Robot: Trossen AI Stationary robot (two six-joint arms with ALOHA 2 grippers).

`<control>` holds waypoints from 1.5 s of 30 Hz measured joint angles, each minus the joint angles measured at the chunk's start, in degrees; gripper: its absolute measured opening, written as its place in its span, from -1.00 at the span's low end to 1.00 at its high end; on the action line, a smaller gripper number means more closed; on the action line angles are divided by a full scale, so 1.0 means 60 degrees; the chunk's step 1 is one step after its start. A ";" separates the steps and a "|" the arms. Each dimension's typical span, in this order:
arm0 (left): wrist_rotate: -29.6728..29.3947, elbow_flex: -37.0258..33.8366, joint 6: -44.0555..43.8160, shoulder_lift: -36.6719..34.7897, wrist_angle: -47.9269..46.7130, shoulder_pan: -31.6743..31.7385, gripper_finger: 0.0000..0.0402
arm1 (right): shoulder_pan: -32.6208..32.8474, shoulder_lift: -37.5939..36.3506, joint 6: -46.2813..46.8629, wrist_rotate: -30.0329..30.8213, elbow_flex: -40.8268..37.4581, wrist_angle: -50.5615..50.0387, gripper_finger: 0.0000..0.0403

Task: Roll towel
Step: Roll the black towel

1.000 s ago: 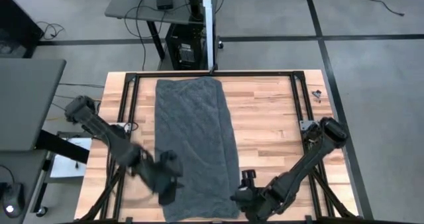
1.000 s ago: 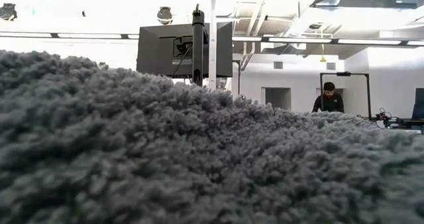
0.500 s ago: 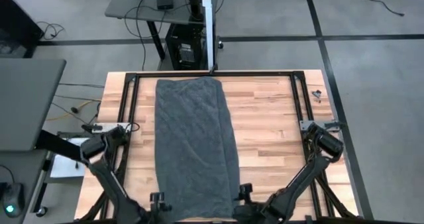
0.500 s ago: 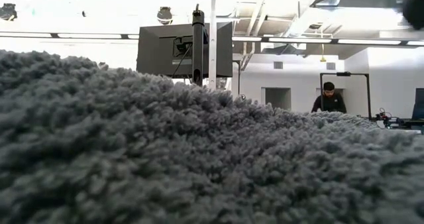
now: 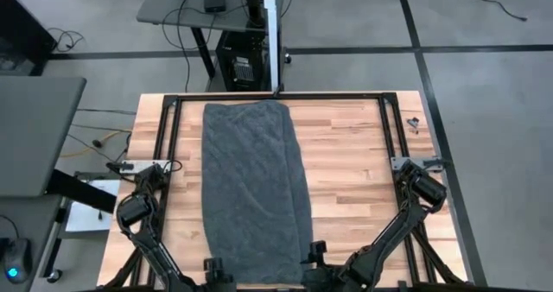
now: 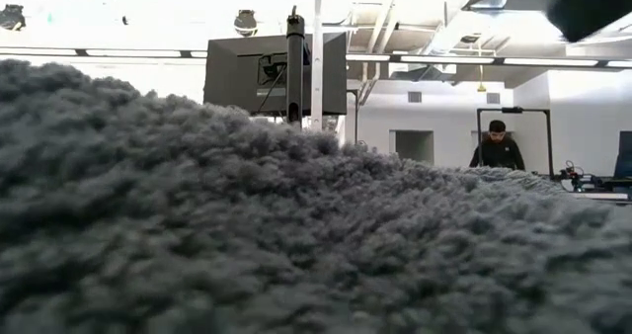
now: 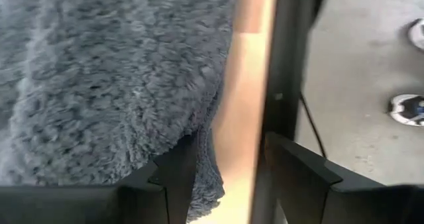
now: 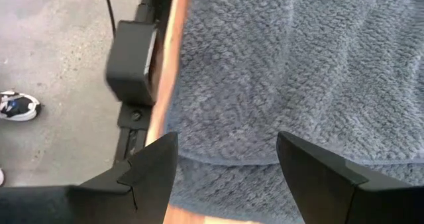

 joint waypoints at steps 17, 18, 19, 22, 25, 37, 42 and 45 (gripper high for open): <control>-0.0577 0.0982 -0.0325 -0.0036 -0.0812 -0.0187 -0.18 | 0.0026 0.0004 0.0482 -0.0012 0.0004 -0.0040 0.24; -0.0517 0.0982 -0.0353 -0.0036 -0.0840 -0.0189 -0.18 | 0.0020 0.0004 0.0487 -0.0011 0.0004 -0.0040 0.24; -0.0487 0.0982 -0.0353 -0.0033 -0.0842 -0.0194 -0.18 | 0.0018 0.0004 0.0512 -0.0011 0.0004 -0.0040 0.24; -0.0499 0.0986 -0.0329 0.0021 -0.0946 -0.0182 -0.18 | 0.0018 0.0004 0.0677 -0.0011 0.0004 -0.0040 0.24; -0.0500 0.0686 -0.0343 0.0055 -0.0631 -0.0118 -0.18 | 0.0018 0.0005 0.0770 -0.0011 0.0005 -0.0039 0.24; -0.0403 -0.0787 -0.0604 0.0019 0.0083 -0.0063 -0.18 | 0.0284 0.0492 0.0759 -0.0466 0.0011 0.0525 0.24; -0.0328 -0.1109 -0.0601 -0.0007 0.0257 0.0086 -0.18 | 0.0218 0.0587 0.0271 -0.0368 0.0011 0.0794 0.24; -0.0213 -0.1119 -0.0594 -0.0004 0.0282 0.0201 -0.18 | 0.0274 0.0839 -0.0156 -0.0481 0.0011 0.1669 0.24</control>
